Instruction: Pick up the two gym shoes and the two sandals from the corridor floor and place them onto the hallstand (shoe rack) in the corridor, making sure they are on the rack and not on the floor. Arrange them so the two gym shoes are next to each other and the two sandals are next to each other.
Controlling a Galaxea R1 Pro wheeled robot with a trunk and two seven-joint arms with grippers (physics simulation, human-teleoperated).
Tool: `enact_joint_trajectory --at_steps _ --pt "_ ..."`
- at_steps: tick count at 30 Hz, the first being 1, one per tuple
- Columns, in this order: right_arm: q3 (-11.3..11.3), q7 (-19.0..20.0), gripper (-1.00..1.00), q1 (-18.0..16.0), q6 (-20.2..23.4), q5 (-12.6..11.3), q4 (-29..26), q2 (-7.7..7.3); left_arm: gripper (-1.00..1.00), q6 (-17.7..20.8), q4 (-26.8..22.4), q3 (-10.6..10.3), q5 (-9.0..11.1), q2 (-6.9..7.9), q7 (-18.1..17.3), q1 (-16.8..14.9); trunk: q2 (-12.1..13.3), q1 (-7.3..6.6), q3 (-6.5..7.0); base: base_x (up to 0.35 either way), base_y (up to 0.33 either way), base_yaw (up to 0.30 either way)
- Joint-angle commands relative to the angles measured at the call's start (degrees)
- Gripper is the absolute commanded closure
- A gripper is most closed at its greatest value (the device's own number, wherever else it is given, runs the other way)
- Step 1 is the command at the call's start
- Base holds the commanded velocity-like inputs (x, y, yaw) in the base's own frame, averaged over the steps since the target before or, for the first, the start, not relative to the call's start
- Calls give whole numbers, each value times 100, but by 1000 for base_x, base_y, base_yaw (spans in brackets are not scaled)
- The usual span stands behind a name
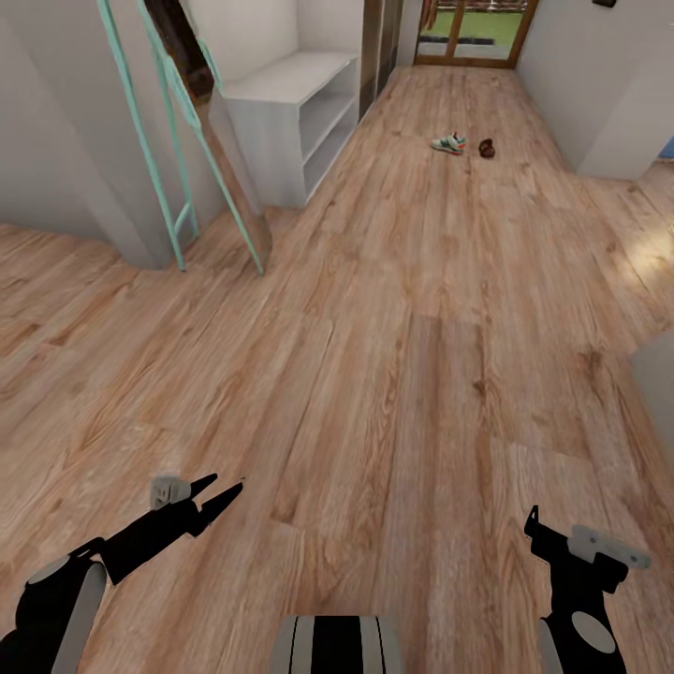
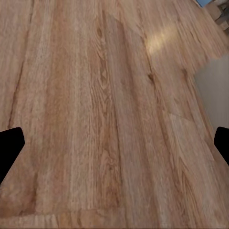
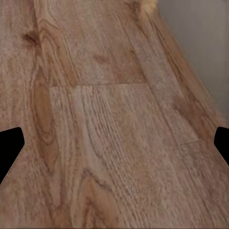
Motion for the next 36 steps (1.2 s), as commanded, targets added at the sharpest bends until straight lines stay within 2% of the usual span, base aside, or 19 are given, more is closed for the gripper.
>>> enact_joint_trajectory --at_steps 1,36 --pt "-1 -14 -100 -2 40 14 -8 3 -100 51 -1 4 35 0 -11 -2 -1 2 -4 324 -98 -36" --pt "-1 -14 -100 -2 40 9 -7 3 -100 51 -1 4 35 3 -11 -2 -1 2 -4 324 -108 -2"
